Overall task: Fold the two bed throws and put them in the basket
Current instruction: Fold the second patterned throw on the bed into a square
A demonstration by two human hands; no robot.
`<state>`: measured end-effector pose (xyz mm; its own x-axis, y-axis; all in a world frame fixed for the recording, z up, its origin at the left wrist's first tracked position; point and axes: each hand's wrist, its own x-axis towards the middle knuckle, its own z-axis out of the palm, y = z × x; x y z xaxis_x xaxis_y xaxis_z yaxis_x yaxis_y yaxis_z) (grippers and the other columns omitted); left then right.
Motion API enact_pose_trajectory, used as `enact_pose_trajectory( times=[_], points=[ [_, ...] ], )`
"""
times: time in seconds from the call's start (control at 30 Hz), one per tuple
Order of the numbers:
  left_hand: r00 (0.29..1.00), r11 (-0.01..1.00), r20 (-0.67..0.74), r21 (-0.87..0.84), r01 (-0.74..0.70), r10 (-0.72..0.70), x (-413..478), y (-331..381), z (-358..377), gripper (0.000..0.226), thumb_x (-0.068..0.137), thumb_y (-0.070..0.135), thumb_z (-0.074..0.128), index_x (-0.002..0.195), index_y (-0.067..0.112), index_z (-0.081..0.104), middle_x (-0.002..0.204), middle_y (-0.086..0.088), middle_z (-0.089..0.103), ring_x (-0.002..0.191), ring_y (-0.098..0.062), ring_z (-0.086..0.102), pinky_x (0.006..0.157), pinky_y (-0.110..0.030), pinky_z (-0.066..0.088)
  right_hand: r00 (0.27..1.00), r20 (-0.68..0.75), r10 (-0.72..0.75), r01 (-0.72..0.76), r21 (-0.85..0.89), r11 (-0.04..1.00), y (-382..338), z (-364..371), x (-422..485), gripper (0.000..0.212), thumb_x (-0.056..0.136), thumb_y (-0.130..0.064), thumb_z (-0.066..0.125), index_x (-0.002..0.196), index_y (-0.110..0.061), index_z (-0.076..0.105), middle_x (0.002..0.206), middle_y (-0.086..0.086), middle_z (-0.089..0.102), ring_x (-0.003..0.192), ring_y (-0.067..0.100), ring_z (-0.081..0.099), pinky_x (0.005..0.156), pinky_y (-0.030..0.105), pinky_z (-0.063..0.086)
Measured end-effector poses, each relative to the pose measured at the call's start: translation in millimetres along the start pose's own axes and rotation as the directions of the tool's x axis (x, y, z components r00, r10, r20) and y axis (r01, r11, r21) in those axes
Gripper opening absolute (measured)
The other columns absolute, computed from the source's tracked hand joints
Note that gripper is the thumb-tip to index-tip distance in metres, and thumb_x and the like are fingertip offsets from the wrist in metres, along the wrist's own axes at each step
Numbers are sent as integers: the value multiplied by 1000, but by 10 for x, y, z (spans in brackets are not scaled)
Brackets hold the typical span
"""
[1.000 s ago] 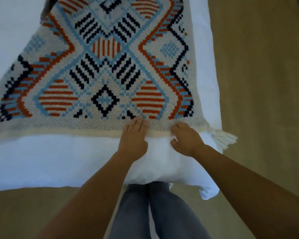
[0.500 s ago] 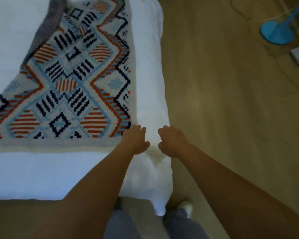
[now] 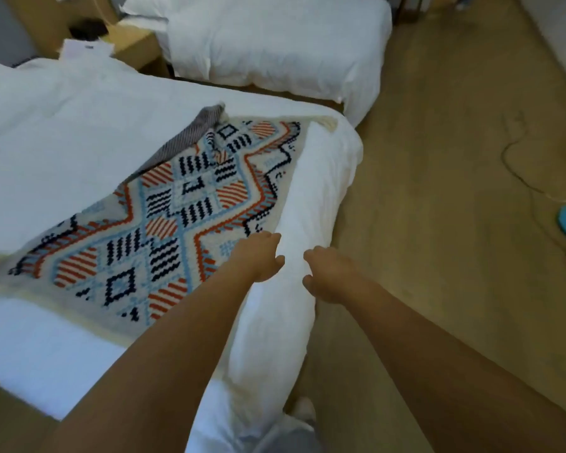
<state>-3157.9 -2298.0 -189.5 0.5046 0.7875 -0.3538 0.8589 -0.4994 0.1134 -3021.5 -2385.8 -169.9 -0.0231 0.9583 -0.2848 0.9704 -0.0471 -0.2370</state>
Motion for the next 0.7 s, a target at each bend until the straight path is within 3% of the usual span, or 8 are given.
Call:
enact_pose_trajectory(
  times=[0.17,0.4,0.5,0.7],
  points=[
    [996,986,-27,-148,81,-86,786,95,-375,55,96,39,39,142,11,29,145,-12,39,128,-29,42,103,-43,38,999,43,-25,26,-11,1000,580,-461,704,34,91,-23,42,122,-9,46,121,9,50,109,26,47,92,36,40],
    [984,969,-28,-179,169,-177,1950,468,-950,55,96,40,39,143,12,28,145,-12,36,128,-29,41,101,-42,38,994,94,-51,52,-11,999,1614,-1141,1657,36,92,-24,43,125,-9,44,124,9,48,115,26,45,94,35,39],
    [969,949,-48,-220,226,-242,2518,650,-1126,55,96,41,39,142,12,29,146,-10,36,128,-29,41,101,-43,38,987,102,-125,127,-19,992,2106,-1458,2110,37,92,-25,41,126,-9,43,126,9,46,117,27,43,97,36,39],
    [917,886,-32,-271,376,-398,3452,925,-1532,52,93,42,42,137,14,34,137,-11,42,118,-30,47,92,-42,42,940,166,-297,330,-233,915,2872,-2032,3016,31,93,-24,38,121,-11,43,119,7,47,108,25,47,83,32,35]
  ],
)
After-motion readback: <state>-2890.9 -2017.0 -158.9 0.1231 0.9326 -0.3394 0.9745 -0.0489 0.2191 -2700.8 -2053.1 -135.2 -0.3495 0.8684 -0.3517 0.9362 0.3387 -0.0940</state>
